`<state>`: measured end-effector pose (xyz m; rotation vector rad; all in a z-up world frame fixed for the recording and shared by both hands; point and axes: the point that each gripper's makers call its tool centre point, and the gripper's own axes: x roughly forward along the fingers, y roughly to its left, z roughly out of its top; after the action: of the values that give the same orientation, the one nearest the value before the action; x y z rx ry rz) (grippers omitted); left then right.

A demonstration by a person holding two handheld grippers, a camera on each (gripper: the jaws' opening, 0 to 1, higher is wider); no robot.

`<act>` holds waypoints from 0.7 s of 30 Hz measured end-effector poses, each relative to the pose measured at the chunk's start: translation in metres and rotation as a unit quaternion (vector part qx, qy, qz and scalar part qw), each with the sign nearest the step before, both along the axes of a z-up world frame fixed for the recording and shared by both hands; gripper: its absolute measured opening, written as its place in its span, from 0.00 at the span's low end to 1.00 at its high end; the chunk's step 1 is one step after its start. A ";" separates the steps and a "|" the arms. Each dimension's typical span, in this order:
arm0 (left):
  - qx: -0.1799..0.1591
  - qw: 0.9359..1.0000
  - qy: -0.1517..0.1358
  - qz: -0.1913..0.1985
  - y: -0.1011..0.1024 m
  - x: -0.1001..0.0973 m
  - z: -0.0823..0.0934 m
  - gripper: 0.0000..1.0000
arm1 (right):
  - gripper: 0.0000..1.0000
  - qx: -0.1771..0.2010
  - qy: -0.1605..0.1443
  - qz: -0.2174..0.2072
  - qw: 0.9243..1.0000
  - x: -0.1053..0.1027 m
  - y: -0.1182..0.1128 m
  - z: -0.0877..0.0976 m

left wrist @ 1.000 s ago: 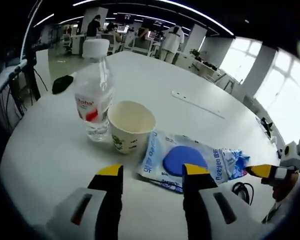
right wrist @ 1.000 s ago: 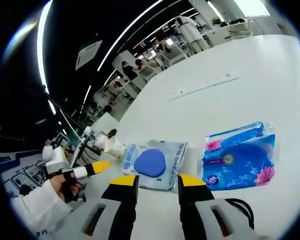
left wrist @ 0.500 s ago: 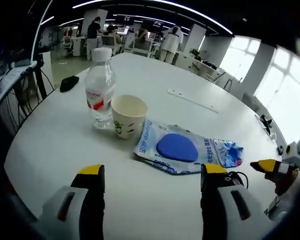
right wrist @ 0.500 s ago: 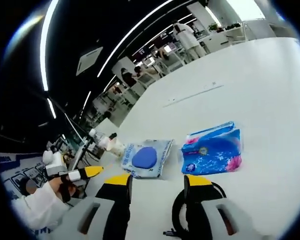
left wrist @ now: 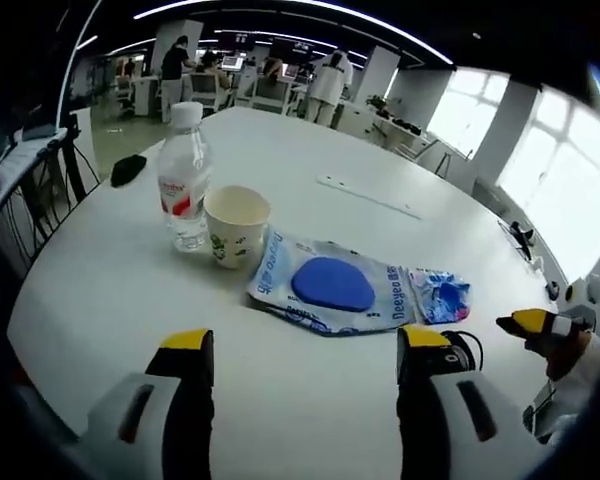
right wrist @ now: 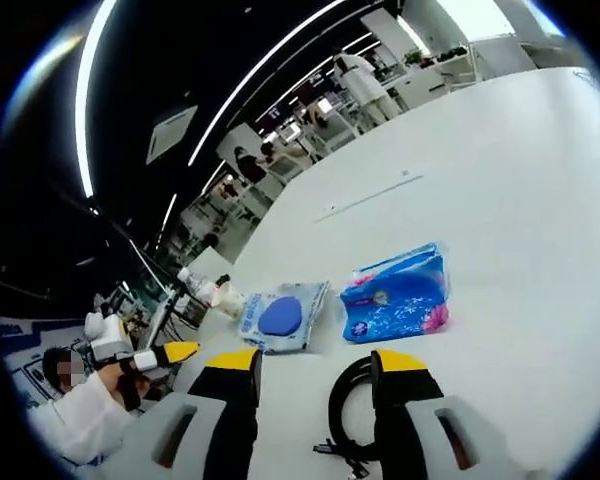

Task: Arrange the tabletop items into an orderly group along one side of the table until the central work area is clear of visible clutter.

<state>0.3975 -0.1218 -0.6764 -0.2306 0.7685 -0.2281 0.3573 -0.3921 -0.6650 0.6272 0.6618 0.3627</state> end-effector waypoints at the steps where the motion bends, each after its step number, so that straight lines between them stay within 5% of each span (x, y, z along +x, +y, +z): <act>1: 0.000 1.000 0.000 -0.002 -0.002 0.000 0.000 0.75 | 0.44 0.001 0.000 -0.001 1.000 -0.001 -0.001 0.000; 21: -0.015 0.998 0.011 -0.061 -0.059 -0.009 -0.010 0.73 | 0.42 -0.010 0.015 -0.039 0.999 -0.022 -0.048 -0.012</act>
<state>0.3883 -0.1812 -0.6867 -0.2149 0.8017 -0.3531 0.3352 -0.4403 -0.6767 0.6386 0.6673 0.2735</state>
